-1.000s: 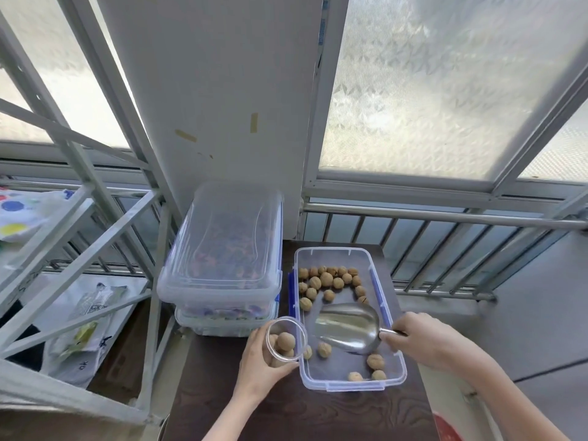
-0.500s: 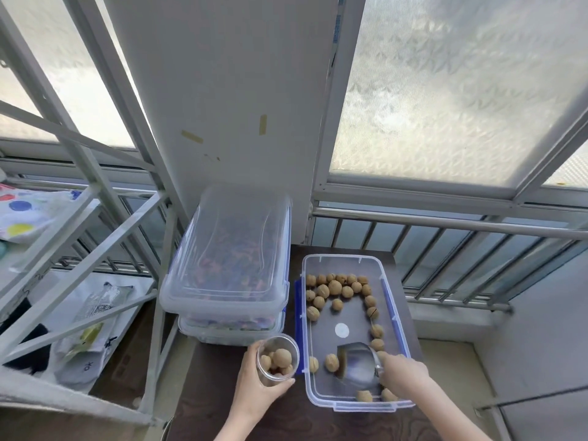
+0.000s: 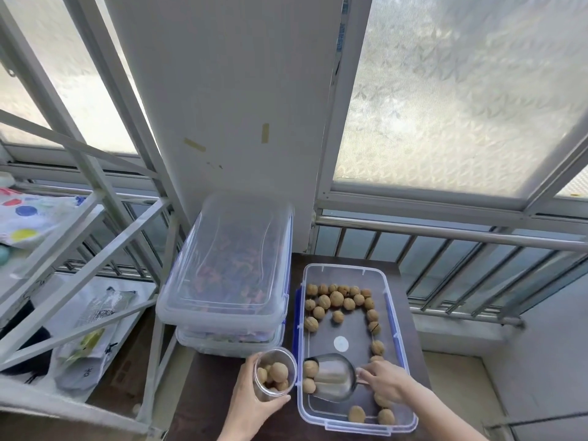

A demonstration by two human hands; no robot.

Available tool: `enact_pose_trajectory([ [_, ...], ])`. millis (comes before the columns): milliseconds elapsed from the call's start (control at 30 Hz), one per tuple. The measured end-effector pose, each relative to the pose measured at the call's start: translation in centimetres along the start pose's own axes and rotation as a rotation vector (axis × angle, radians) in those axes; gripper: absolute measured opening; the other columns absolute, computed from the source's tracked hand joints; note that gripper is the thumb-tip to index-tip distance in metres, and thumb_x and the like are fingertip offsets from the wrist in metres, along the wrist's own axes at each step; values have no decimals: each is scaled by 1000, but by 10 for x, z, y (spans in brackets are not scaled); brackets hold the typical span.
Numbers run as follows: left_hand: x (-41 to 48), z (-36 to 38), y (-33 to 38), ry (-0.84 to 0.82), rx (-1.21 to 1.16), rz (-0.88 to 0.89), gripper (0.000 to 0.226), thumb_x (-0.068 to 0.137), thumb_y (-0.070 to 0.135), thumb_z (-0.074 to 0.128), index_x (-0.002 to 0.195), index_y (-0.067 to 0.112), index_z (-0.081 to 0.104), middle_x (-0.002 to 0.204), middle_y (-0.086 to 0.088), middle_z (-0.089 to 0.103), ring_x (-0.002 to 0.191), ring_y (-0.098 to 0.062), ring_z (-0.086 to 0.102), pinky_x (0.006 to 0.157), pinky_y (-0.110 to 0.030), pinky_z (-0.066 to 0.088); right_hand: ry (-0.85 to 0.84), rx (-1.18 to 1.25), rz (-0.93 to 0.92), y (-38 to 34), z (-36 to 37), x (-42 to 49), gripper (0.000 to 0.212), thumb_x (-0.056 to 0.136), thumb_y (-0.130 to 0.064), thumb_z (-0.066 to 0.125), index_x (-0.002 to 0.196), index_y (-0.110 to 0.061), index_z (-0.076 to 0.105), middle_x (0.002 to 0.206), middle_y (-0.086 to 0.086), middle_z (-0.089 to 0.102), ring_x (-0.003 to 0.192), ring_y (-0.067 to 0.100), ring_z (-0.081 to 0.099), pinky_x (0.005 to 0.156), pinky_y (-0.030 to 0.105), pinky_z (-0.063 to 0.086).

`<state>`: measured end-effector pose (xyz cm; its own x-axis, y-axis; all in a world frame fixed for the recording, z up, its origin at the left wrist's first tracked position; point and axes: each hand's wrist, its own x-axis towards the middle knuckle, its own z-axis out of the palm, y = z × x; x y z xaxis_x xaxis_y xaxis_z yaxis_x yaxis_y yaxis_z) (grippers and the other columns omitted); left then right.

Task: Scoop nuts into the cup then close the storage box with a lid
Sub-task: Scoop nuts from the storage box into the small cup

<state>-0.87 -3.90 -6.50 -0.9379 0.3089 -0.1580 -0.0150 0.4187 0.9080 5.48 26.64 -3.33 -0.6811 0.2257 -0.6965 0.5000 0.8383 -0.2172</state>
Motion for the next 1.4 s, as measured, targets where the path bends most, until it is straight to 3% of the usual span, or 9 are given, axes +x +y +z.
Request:
enact_pose_trajectory([
  [267,-2,-3,2,4,-11,31,85,42,28,93,118,34,53,118,10,64,113,1,56,94,-8,42,111,-8,-43,0,-4,-20,45,87,-51,35,55,-24,51,94,1,62,89,20,61,74,37,45],
  [567,-7,-2,6,3,-19,20,81,43,23,91,113,36,54,116,9,65,111,0,58,88,2,39,237,130,2,5,-5,-39,41,90,-42,42,56,-21,37,59,-1,48,76,22,52,64,35,36],
  [800,-12,4,12,40,-2,9,80,41,21,91,107,47,54,114,11,63,107,0,59,84,-2,43,304,195,-113,-2,-22,-62,44,91,-48,38,78,-8,49,67,7,55,68,20,57,61,32,39],
  [967,-16,3,34,33,9,78,74,45,24,85,107,50,56,109,18,62,105,-3,60,91,-28,52,326,-67,-207,-44,-50,-90,46,92,-48,35,62,-18,52,63,-3,58,61,16,50,61,33,40],
  [1067,-17,1,46,18,34,118,75,46,23,82,104,59,53,115,30,52,105,-3,57,89,-28,51,372,-238,-240,-65,-58,-97,49,90,-47,31,67,-11,55,70,6,66,64,28,55,61,36,44],
  [1167,-17,0,52,33,39,108,70,47,23,83,105,51,56,114,28,52,103,-5,59,88,-32,53,388,-324,-223,-73,-67,-105,48,92,-49,32,63,-16,51,67,5,56,63,30,47,58,34,36],
  [1233,-16,1,54,36,30,100,68,49,23,85,106,47,58,108,21,59,103,-4,59,88,-27,52,382,-340,-187,-73,-73,-112,47,91,-51,33,65,-17,51,69,3,55,64,29,47,58,33,36],
  [1333,-15,0,56,40,4,69,67,48,22,86,101,51,57,102,17,64,100,0,59,81,-5,45,307,-276,-112,-62,-80,-121,43,89,-52,37,65,-18,50,69,2,53,65,28,47,59,34,38],
  [1400,-13,-1,53,46,-22,46,67,46,21,87,100,49,59,109,20,63,101,2,59,81,-3,43,229,-165,-30,-46,-80,-123,42,87,-51,41,68,-16,54,69,2,54,66,26,49,59,32,38],
])
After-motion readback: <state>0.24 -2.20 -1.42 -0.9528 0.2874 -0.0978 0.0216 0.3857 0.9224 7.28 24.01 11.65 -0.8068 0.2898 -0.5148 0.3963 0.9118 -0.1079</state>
